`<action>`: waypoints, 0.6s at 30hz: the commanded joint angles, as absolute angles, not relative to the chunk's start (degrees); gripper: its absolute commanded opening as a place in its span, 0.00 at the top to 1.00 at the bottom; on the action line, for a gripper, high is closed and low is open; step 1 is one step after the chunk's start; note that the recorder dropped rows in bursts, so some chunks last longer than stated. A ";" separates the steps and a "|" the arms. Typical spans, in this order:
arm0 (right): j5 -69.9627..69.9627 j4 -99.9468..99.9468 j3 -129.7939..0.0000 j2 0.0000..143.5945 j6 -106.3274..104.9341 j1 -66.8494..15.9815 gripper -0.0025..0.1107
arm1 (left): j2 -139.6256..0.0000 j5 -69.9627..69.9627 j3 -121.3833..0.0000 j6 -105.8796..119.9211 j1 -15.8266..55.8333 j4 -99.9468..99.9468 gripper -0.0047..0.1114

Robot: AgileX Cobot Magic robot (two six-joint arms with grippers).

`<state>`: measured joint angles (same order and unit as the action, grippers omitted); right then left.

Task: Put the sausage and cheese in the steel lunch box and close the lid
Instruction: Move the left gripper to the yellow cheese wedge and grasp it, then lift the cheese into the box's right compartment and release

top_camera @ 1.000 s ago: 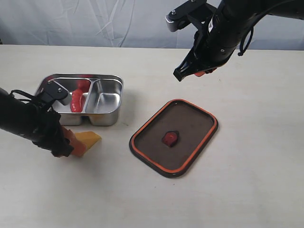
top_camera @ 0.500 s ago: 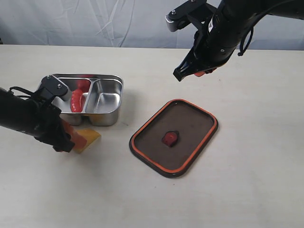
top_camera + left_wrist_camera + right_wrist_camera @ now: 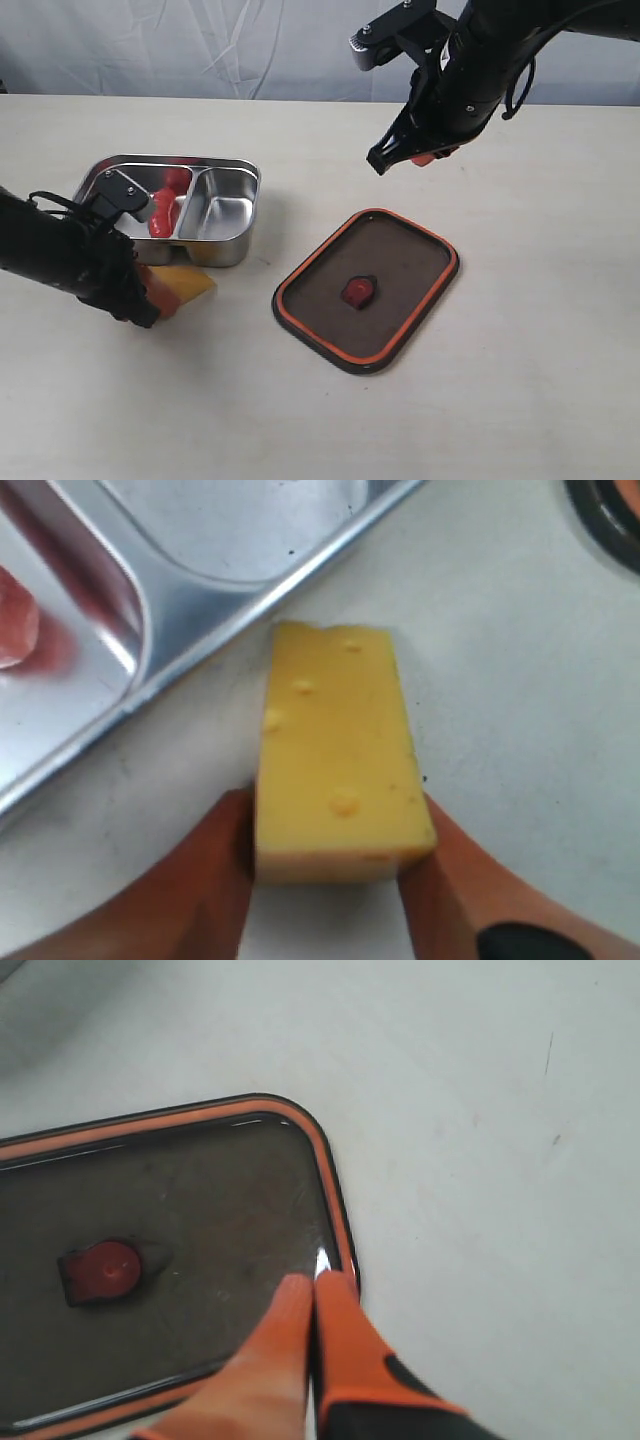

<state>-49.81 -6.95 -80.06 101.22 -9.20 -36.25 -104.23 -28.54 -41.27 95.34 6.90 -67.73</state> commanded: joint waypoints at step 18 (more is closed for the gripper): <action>-51.42 -7.41 -80.02 100.77 -9.11 -35.95 0.99 | -94.71 -42.25 -41.30 94.95 6.97 -68.77 0.96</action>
<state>-51.27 -6.95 -80.06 101.22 -9.20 -36.25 -98.29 -42.44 -41.27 95.14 6.90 -67.62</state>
